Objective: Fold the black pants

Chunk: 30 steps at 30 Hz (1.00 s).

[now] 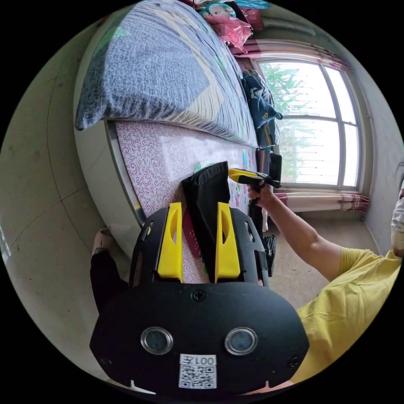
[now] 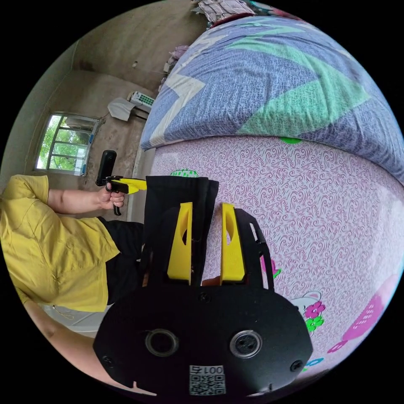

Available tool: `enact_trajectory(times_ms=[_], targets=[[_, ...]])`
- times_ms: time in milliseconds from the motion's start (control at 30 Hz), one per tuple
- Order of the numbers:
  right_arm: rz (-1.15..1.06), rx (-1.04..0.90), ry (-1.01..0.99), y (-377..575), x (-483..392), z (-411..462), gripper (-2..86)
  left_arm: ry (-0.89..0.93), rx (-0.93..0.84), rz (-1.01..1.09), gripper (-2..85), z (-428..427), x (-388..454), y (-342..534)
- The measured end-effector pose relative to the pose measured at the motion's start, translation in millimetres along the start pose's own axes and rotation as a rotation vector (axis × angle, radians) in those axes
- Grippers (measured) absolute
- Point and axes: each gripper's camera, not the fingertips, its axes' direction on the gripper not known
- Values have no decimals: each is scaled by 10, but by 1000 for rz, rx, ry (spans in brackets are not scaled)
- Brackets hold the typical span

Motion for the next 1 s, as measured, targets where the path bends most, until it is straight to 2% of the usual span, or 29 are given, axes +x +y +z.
enact_trajectory(times_ms=[400,667,867,1000], targets=[[-19,-90,-241,-567,284,-215,64,20,12,2,62,88,-289,-249],[-46,-98,-251,-655,312,-410,49,71,2,-47,9,284,-627,-277],[-127,-63,-130,-657,67,-818,47,-61,-9,213,2,370,-356,-367],[-171,69,-56,-581,-151,-1357,47,-71,60,340,2,339,-179,-460]])
